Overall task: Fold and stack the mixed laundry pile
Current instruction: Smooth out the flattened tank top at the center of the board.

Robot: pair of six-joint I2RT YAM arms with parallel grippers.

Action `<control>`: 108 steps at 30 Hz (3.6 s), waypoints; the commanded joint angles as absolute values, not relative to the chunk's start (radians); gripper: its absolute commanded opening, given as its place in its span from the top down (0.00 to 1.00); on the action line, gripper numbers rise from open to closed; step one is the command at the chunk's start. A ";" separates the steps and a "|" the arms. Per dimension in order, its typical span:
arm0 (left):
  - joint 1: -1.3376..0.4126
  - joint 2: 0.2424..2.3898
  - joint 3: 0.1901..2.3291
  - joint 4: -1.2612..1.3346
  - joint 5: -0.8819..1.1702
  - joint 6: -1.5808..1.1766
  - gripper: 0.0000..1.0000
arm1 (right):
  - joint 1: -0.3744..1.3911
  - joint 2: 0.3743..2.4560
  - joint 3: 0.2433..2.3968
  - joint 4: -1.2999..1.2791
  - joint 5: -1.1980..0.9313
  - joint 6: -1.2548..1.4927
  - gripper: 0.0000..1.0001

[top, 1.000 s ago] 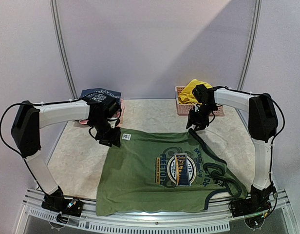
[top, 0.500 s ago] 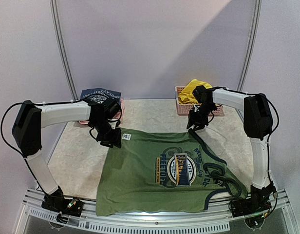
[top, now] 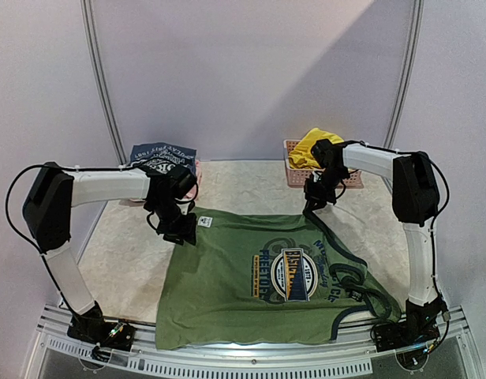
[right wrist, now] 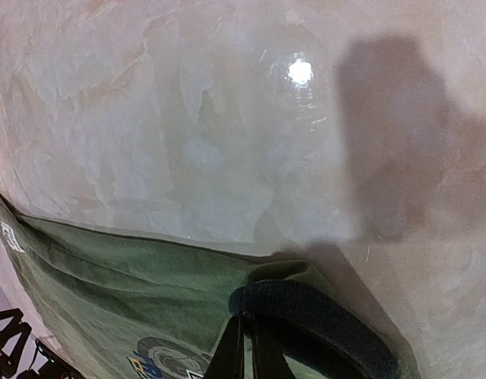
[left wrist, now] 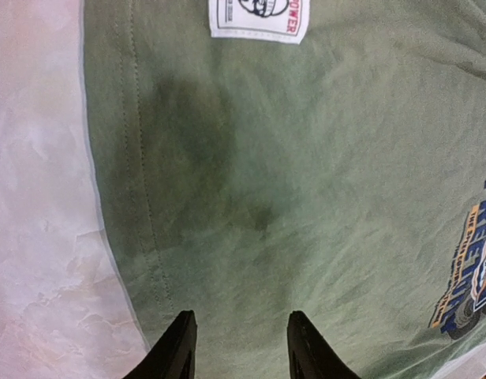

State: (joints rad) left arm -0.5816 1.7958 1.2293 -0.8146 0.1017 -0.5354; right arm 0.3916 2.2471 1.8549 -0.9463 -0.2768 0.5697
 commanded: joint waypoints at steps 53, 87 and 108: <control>-0.440 2.012 1.552 -0.873 0.066 -0.546 0.44 | 0.315 2.238 1.878 -0.972 -0.399 0.505 0.51; -0.498 1.885 1.228 -0.711 0.079 -0.639 0.50 | 0.323 2.344 2.016 -1.117 -0.324 0.447 1.00; -0.528 1.878 1.201 -0.732 0.034 -0.665 0.55 | 0.217 2.379 2.063 -1.168 -0.401 0.403 0.93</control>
